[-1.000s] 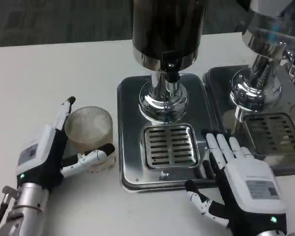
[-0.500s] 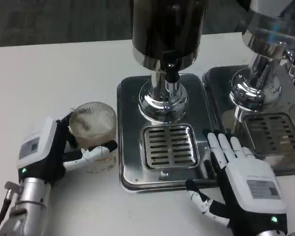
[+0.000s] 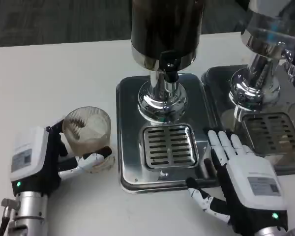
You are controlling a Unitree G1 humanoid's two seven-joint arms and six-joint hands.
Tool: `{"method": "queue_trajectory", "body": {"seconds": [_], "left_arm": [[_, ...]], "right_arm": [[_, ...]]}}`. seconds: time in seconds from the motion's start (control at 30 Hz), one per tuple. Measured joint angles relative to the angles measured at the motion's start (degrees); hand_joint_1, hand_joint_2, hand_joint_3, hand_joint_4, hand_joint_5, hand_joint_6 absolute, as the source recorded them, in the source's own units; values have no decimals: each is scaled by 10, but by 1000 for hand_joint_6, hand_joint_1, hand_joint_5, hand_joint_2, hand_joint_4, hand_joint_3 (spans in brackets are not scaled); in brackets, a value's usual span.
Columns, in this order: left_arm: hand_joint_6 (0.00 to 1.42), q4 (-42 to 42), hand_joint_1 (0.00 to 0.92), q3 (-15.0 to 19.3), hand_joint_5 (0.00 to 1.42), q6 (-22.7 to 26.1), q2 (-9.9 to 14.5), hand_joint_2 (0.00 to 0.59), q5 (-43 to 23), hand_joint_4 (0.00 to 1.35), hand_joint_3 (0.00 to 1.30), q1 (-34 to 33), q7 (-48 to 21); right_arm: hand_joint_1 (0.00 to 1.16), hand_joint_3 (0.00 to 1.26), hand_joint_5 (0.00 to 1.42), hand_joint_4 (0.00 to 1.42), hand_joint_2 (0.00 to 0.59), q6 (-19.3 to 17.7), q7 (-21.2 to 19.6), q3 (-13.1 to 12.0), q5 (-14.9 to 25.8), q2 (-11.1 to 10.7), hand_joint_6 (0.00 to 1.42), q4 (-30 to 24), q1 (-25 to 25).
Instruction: Grasp the cup under the faucet to collect the drink, then remove the cup.
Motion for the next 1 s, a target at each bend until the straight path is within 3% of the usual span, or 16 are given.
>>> {"method": "queue_trajectory", "body": {"seconds": [0.73, 1.0], "left_arm": [[1198, -41, 413, 1, 1015, -14, -3, 125, 3, 732, 597, 3, 46], [1198, -60, 404, -3, 1015, -17, -9, 123, 21, 743, 600, 10, 48]], "right_arm": [[401, 0, 0, 0, 376, 0, -1, 0, 0, 1, 98, 1, -2], [344, 0, 0, 0, 368, -4, -1, 0, 8, 0, 98, 2, -2]]}}
